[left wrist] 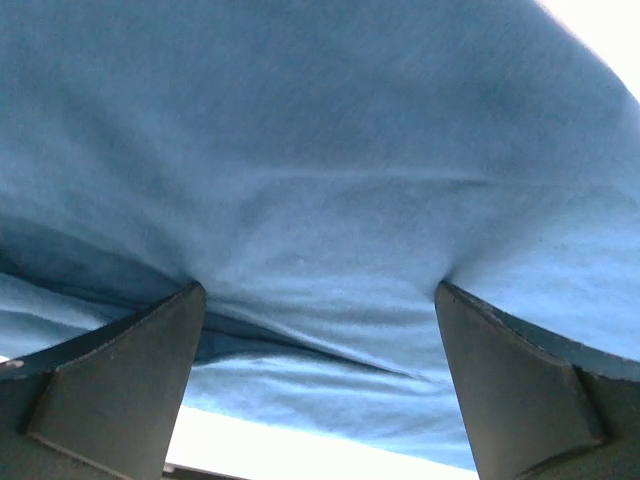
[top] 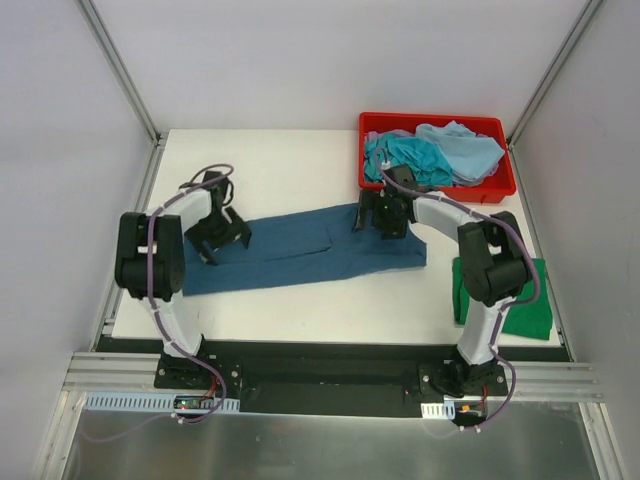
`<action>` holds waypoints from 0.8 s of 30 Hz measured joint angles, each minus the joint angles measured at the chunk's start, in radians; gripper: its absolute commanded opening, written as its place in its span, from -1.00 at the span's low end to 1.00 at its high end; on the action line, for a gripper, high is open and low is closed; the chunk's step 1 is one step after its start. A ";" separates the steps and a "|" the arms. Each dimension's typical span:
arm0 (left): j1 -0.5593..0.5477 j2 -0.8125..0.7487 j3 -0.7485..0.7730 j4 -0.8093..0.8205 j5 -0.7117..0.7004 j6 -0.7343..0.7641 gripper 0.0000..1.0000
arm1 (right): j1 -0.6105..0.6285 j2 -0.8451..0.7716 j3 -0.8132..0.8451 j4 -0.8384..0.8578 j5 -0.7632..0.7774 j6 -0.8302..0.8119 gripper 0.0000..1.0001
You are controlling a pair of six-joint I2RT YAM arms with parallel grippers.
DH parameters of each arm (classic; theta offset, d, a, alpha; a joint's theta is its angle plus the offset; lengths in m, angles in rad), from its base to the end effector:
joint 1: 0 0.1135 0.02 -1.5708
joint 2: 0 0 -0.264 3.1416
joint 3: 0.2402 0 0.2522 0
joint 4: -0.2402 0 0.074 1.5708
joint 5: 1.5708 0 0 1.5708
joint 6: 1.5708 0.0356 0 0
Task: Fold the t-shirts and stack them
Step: Rotate the tshirt 90 degrees
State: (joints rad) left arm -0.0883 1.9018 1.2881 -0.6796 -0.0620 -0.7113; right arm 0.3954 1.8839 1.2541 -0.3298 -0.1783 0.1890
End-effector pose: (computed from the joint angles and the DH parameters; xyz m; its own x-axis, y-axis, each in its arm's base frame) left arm 0.3694 -0.0305 0.1658 -0.7721 -0.5857 -0.2464 -0.5715 0.8096 -0.1337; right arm 0.3641 0.1588 0.1796 -0.8312 -0.1466 -0.5363 -0.3226 0.9128 0.2505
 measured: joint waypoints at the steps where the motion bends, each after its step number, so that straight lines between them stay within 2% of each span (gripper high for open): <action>1: 0.016 -0.048 -0.070 -0.006 -0.004 -0.009 0.98 | 0.002 0.008 0.012 0.011 -0.019 0.007 0.93; 5: 0.074 -0.239 -0.312 -0.010 -0.029 -0.067 0.98 | 0.065 0.103 0.128 0.018 -0.078 0.023 0.93; 10: 0.082 -0.414 -0.482 -0.035 -0.052 -0.134 0.98 | 0.165 0.332 0.454 -0.004 -0.138 0.039 0.93; 15: 0.079 -0.439 -0.505 -0.042 -0.034 -0.171 0.98 | 0.191 0.696 1.050 -0.060 -0.143 0.057 0.93; 17: 0.064 -0.439 -0.505 -0.038 -0.017 -0.190 0.98 | 0.175 0.808 1.220 -0.040 -0.140 0.080 0.93; 19: 0.018 -0.439 -0.509 -0.023 0.011 -0.225 0.98 | 0.150 0.845 1.258 0.026 -0.136 0.114 0.93; 24: -0.225 -0.438 -0.517 0.022 0.118 -0.331 0.98 | 0.086 0.848 1.252 0.127 -0.052 0.126 0.93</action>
State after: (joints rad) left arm -0.3134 1.4643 0.7715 -0.6575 0.0559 -1.0420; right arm 0.4816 2.7319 2.5065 -0.2028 -0.2306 0.3145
